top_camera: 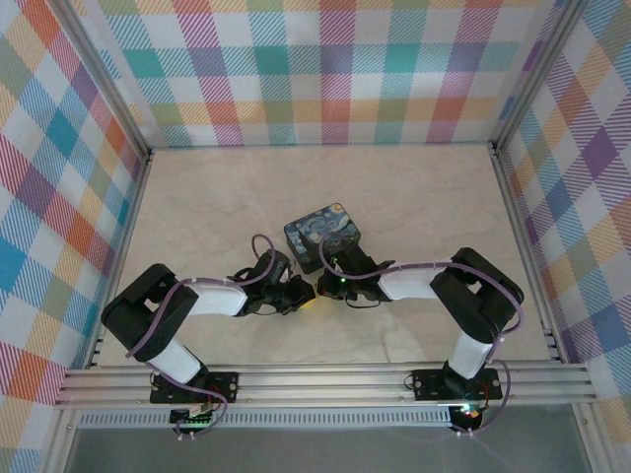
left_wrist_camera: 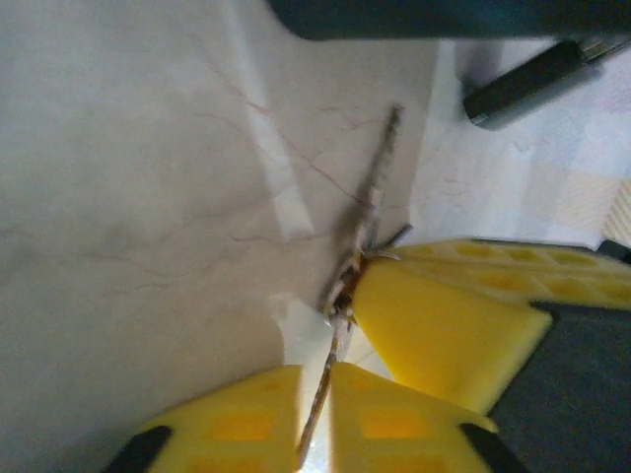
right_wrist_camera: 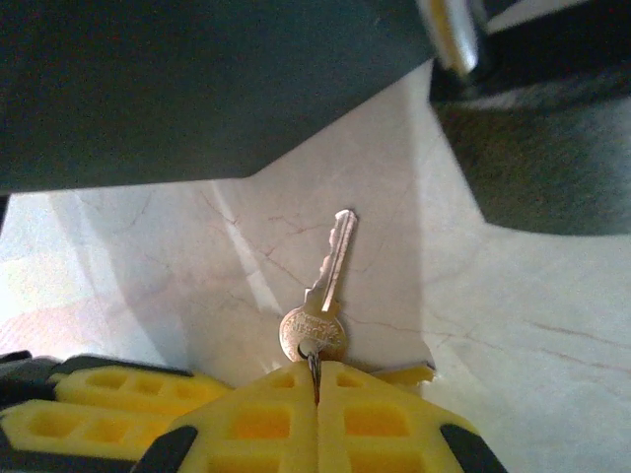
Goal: Unlock a padlock with a key
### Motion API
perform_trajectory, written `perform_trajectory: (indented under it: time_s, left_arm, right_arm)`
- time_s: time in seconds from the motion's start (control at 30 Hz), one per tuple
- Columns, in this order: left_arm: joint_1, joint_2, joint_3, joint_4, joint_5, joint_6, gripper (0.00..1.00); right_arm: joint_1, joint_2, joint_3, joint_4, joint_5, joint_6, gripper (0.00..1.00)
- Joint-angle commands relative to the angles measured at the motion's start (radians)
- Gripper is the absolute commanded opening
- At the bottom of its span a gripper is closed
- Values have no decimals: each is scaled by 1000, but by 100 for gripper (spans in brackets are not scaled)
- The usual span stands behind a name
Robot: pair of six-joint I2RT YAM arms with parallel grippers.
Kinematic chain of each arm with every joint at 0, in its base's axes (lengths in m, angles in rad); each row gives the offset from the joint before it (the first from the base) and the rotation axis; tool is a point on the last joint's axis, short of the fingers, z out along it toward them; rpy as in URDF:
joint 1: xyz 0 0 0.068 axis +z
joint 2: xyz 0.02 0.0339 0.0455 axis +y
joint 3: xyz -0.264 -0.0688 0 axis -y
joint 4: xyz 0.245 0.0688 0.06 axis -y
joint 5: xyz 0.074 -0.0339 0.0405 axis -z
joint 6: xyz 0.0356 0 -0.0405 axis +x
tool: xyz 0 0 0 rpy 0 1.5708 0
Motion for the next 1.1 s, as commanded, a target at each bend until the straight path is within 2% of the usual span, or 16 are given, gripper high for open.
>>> perform_trajectory:
  time_s: [0.0,0.13,0.3,0.4,0.5,0.57,0.7,0.87,1.07]
  left_arm:
    - [-8,33,24,28,-19,0,3]
    - [-7,35,37,-6,-24,50,0]
    - [-4,-14,95,-139,18,204,0]
    - [-4,-50,148,-235,65,302,0]
    - [-5,-65,214,-319,161,413,0]
    - [-6,-63,265,-394,183,483,0]
    - [4,-53,334,-426,247,551,0]
    - [4,-19,433,-464,322,616,0]
    - [3,-35,475,-487,379,659,0]
  right_arm:
    - [3,52,-46,-102,-1,15,0]
    - [-1,42,-44,-109,-20,4,1]
    - [-27,-56,-51,-232,-12,-84,39]
    - [-76,-170,-88,-305,-26,-155,47]
    - [-136,-280,-119,-335,-95,-258,49]
    - [-168,-348,-131,-334,-148,-331,49]
    - [-261,-468,-165,-258,-327,-416,49]
    - [-328,-502,-172,-153,-535,-448,48]
    - [-392,-507,-197,-75,-629,-435,47]
